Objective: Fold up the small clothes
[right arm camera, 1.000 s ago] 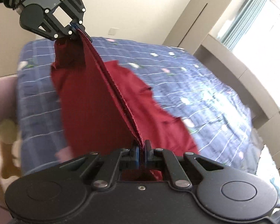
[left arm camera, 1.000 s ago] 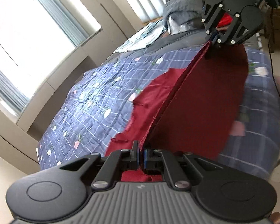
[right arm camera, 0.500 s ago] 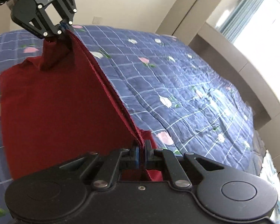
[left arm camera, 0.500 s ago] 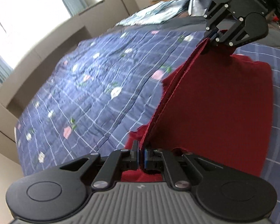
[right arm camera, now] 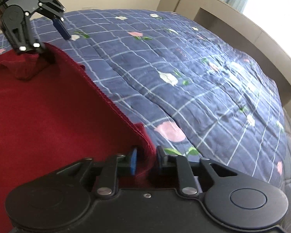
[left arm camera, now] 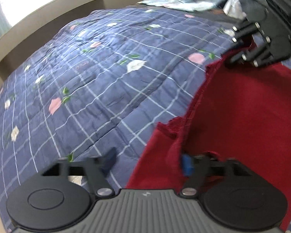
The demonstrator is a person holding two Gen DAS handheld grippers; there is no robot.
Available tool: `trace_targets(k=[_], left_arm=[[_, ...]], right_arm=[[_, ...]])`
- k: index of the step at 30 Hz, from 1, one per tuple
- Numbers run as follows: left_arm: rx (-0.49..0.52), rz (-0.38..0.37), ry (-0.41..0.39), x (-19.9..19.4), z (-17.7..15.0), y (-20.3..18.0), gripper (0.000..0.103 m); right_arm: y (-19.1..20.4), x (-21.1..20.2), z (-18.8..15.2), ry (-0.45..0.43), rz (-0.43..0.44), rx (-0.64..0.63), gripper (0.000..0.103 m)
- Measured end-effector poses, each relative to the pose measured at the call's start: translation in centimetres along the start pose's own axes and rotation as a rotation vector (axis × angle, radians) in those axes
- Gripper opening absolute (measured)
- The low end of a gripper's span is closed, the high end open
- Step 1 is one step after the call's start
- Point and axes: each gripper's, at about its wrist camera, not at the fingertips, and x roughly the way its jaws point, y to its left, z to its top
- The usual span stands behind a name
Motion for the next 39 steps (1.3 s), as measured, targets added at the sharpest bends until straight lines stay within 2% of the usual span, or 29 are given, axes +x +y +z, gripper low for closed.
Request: trace_targets(k=[1, 2, 7, 9, 10, 12, 14, 17, 21, 23, 27, 28, 31, 34, 39], left_arm=[[-0.036, -0.004, -0.012, -0.2, -0.2, 0.7, 0.099], [-0.070, -0.009, -0.023, -0.5, -0.2, 1.3, 0.103], [-0.335, -0.047, -0.052, -2.4, -1.0, 5.9, 0.103], [-0.405, -0.029, -0.069, -3.2, -1.4, 6.7, 0.103], [-0.413, -0.021, -0.081, -3.6, -1.5, 6.7, 0.103], [-0.412, -0.023, -0.117, -4.2, -1.8, 6.1, 0.103], [-0.408, -0.039, -0.140, -4.5, -2.1, 4.8, 0.103], [-0.375, -0.073, -0.170, -4.6, -2.5, 1.8, 0.103], [-0.296, -0.078, -0.193, -4.3, -3.3, -3.2, 0.103], [-0.254, -0.024, -0.208, -4.2, -3.7, -5.6, 0.103], [-0.184, 0.226, -0.186, -3.2, -3.8, -9.1, 0.103], [-0.188, 0.267, -0.176, -3.0, -3.7, -9.3, 0.102], [-0.272, 0.327, -0.179, -3.2, -3.7, -8.4, 0.102], [-0.376, 0.382, -0.181, -3.9, -4.0, -6.2, 0.102], [-0.503, 0.518, -0.120, -3.8, -5.0, -2.7, 0.102]], right_arm=[[-0.3, 0.1, -0.2, -0.005, -0.007, 0.018, 0.037], [-0.6, 0.2, -0.4, -0.009, -0.011, 0.041, 0.043], [-2.0, 0.4, -1.0, -0.025, -0.026, 0.134, 0.061], [-2.2, 0.3, -1.0, -0.038, -0.049, 0.158, 0.071], [-2.3, 0.2, -1.1, -0.049, -0.063, 0.165, 0.074], [-2.5, -0.6, -1.2, -0.088, -0.102, 0.189, 0.091], [-2.9, -1.6, -1.5, -0.135, -0.126, 0.220, 0.098], [-3.5, -3.1, -2.2, -0.168, -0.146, 0.270, 0.101], [-3.6, -4.3, -3.8, -0.160, -0.162, 0.328, 0.102], [-3.3, -4.7, -4.9, -0.150, -0.167, 0.340, 0.102], [-2.0, -4.5, -7.1, -0.124, -0.196, 0.328, 0.102], [-1.8, -4.4, -7.5, -0.120, -0.205, 0.333, 0.102], [-1.7, -4.0, -8.4, -0.120, -0.205, 0.372, 0.102], [-1.7, -3.6, -8.8, -0.121, -0.242, 0.386, 0.102], [-2.6, -3.0, -8.8, -0.131, -0.274, 0.427, 0.102]])
